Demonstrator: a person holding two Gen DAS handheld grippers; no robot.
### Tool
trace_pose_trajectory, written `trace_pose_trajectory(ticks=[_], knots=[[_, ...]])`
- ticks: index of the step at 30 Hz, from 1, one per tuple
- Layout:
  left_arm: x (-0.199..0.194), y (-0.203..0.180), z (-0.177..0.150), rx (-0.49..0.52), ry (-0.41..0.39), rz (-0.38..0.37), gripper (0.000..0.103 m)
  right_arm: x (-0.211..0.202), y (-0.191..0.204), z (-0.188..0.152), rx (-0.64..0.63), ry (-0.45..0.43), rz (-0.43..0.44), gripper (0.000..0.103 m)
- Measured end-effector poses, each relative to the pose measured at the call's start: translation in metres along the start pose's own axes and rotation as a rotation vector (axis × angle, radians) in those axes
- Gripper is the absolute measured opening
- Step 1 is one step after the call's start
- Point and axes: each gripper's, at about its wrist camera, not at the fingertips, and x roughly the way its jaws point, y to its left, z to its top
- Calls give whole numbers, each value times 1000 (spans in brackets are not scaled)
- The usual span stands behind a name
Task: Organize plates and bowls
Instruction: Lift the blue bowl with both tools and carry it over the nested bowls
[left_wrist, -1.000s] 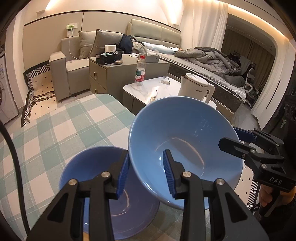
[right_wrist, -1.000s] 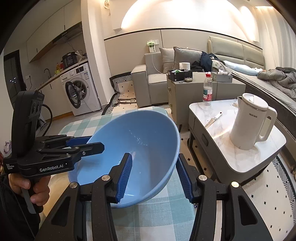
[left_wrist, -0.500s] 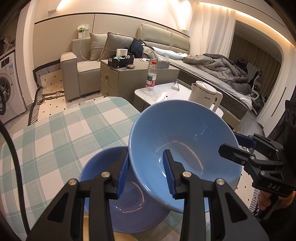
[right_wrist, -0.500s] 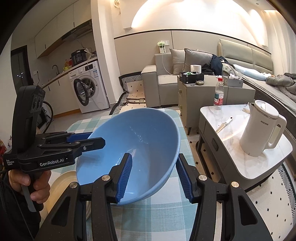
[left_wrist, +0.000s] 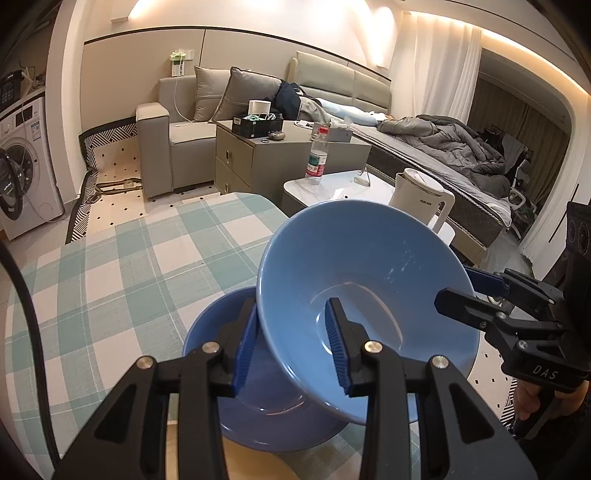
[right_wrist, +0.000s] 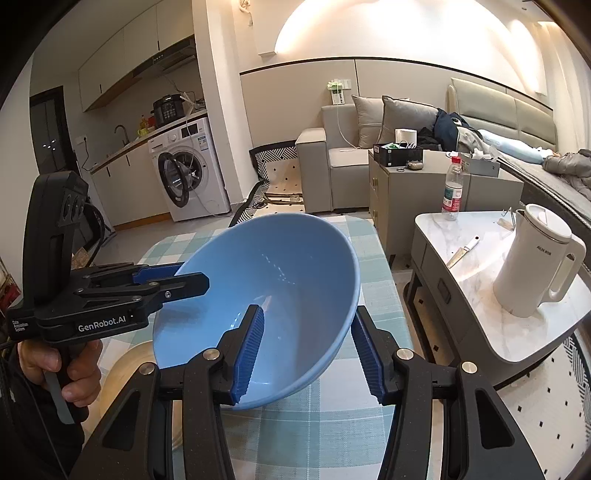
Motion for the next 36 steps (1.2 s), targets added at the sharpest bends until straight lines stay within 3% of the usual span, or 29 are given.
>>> trace_pose_trajectory(ticks=[36], knots=[[5, 33, -22, -49, 24, 89, 35, 50, 20, -9, -10, 98, 65, 51]])
